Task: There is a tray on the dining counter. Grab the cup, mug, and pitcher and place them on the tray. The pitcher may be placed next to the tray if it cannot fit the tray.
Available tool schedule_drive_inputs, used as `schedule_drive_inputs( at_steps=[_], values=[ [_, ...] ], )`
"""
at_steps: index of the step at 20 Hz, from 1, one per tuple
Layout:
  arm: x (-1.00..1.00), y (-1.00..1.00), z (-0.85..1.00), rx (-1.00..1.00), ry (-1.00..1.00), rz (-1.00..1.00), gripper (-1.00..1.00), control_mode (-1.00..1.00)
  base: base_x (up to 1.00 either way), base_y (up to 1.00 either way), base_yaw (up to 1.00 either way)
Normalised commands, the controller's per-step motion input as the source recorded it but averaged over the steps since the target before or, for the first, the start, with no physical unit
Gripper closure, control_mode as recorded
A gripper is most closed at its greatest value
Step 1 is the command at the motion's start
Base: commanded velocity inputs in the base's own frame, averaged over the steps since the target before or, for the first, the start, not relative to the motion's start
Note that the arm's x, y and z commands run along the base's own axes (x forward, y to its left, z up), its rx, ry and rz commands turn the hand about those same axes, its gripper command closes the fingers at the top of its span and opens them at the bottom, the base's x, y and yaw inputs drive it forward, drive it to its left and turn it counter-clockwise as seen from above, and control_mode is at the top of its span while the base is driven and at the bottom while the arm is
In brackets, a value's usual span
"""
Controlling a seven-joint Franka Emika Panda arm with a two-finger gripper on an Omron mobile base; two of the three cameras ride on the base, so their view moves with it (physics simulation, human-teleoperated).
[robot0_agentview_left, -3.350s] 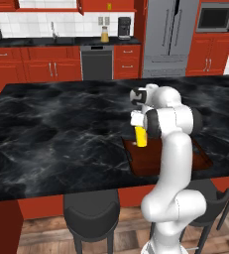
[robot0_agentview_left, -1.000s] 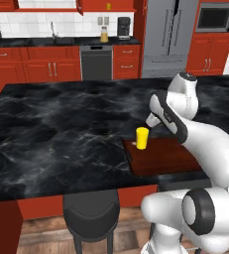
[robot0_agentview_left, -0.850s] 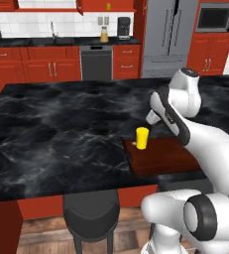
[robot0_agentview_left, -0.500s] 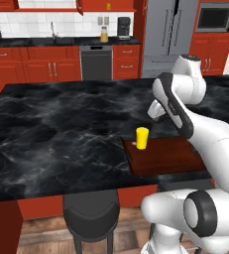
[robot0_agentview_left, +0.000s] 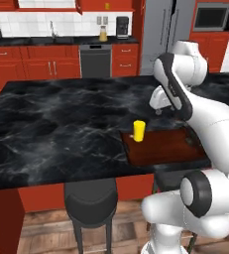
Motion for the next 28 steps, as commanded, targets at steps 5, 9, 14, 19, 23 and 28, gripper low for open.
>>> schedule_drive_inputs(
  at_steps=[5, 9, 14, 19, 23, 28],
  values=[
    [0.00, 0.00, 0.00, 0.00, 0.00, 0.00, -1.00, 1.00, -1.00, 0.86, -0.03],
    [0.00, 0.00, 0.00, 0.00, 0.00, 0.00, -1.00, 1.00, -0.68, 1.00, -0.02],
    [0.00, 0.00, 0.00, 0.00, 0.00, 0.00, -1.00, 1.00, -0.13, 1.00, -0.07],
    [0.00, 0.00, 0.00, 0.00, 0.00, 0.00, -1.00, 1.00, 0.00, 1.00, -0.02],
    [0.00, 0.00, 0.00, 0.00, 0.00, 0.00, -1.00, 1.00, 0.00, 1.00, -0.02],
    [0.00, 0.00, 0.00, 0.00, 0.00, 0.00, -1.00, 1.00, 0.00, 1.00, -0.01]
  ],
)
